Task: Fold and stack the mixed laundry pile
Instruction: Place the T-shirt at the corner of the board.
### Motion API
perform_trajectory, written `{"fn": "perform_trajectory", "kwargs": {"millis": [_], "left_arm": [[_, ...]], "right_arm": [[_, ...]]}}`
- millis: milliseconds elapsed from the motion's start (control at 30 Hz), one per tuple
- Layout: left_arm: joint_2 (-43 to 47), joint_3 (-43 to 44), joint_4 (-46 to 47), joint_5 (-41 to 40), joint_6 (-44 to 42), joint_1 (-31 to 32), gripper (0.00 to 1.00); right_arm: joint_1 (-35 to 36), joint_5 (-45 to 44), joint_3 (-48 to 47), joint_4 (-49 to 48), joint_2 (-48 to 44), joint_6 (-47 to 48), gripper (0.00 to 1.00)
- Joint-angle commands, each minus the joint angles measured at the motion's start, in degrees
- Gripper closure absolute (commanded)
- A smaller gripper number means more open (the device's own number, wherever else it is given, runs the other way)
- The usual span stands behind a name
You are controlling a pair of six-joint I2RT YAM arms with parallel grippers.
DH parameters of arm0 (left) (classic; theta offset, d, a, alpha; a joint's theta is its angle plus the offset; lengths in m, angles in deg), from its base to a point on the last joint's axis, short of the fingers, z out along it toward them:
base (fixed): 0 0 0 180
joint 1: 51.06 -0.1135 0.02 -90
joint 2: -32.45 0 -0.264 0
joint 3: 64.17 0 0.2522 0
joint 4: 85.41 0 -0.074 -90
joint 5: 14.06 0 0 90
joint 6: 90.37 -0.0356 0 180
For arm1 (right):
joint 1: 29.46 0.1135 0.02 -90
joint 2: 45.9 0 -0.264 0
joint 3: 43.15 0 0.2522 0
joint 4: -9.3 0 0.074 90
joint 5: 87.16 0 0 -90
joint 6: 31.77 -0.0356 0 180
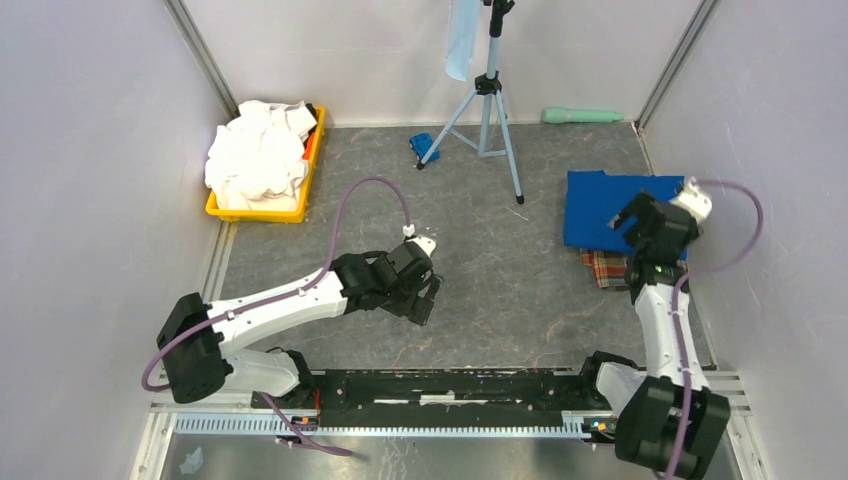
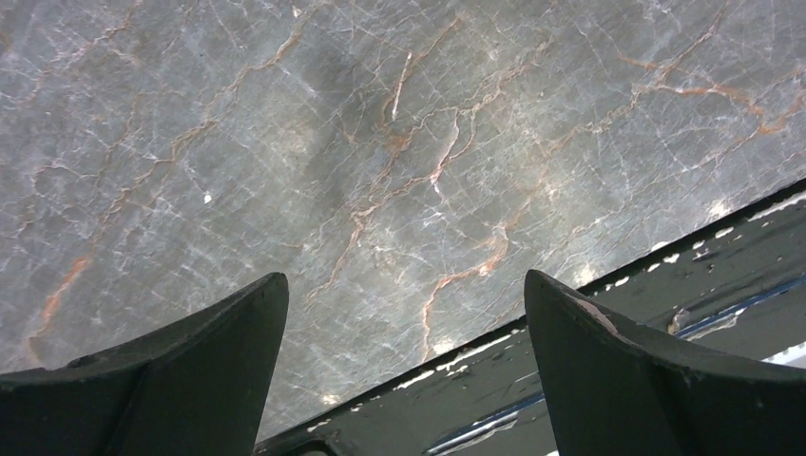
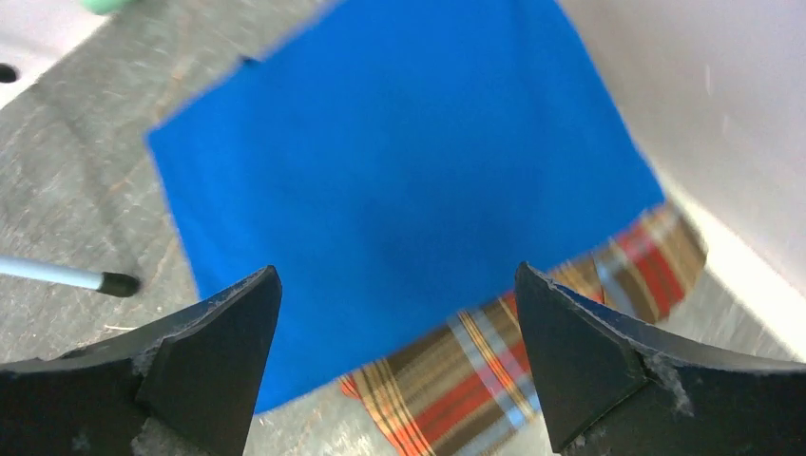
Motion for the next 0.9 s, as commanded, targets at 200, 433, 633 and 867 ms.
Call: {"fn": "perform_trajectory", "kwargs": {"millis": [200, 433, 633, 867], "left_arm": [[5.53, 2.13, -5.85, -6.97, -9.18, -0.5, 0.0], [4.64, 1.86, -4.56, -6.71, -9.44, -0.45, 0.01], [5.11, 1.68, -4.44, -6.41, -9.46, -0.46, 0.01], [4.77, 1.57, -3.79, -6.54, -9.38, -0.46, 0.01]], "right_arm": [[-14.1, 11.06, 12.76, 2.99, -4.3, -23.11, 0.02], [-20.19, 16.78, 18.87, -8.25, -5.53, -26.64, 0.05], [-20.46, 22.89, 20.58, -17.3, -1.96, -30.96, 0.06], [-20.75, 22.89, 22.22, -24.52, 3.16, -33.62, 0.09]]}}
